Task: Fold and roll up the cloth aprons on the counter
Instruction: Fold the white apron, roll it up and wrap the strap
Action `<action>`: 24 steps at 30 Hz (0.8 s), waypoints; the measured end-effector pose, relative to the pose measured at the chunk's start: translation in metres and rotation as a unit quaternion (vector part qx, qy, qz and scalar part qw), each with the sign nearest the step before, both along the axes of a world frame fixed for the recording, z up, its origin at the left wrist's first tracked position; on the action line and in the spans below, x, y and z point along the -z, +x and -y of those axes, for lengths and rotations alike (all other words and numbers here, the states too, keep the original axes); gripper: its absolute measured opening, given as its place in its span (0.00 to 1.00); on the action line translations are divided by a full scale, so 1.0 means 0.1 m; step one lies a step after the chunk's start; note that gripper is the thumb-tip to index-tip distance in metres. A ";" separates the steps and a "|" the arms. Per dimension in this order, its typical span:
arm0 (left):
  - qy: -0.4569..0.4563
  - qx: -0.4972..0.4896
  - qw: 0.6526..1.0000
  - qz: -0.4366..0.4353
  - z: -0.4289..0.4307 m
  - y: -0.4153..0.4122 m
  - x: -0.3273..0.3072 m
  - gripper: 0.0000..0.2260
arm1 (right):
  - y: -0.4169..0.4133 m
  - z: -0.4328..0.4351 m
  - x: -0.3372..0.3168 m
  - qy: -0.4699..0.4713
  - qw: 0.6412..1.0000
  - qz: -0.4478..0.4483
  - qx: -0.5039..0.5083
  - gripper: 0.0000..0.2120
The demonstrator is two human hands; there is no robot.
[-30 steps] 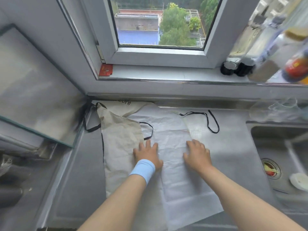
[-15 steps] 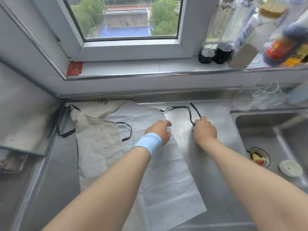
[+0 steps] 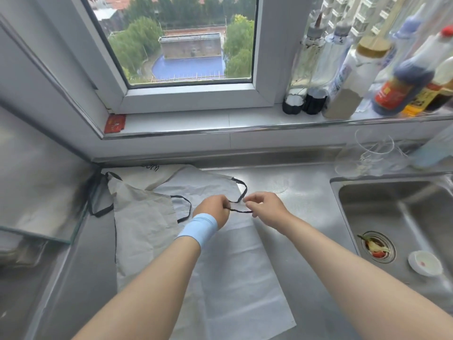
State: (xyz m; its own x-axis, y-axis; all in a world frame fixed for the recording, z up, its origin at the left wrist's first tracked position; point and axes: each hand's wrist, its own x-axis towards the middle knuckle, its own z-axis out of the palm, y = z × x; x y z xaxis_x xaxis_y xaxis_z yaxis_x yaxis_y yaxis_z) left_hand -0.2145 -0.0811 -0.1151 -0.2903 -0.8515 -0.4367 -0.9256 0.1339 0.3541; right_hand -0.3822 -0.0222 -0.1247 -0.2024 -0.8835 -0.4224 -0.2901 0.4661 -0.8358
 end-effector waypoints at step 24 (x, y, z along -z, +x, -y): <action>0.046 0.041 0.998 0.002 -0.87 0.63 0.42 0.35 | 0.71 -0.46 0.06 0.212 0.970 -0.014 0.115 0.21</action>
State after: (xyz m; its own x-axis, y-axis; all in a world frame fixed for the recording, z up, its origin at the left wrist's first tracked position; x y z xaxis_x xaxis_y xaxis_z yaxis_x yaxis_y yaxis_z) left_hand -0.1513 0.0055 -0.1571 -0.3554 -0.7809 -0.5136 -0.9144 0.1765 0.3644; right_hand -0.3113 0.0243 -0.1302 -0.3906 -0.5617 -0.7293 -0.1570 0.8213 -0.5485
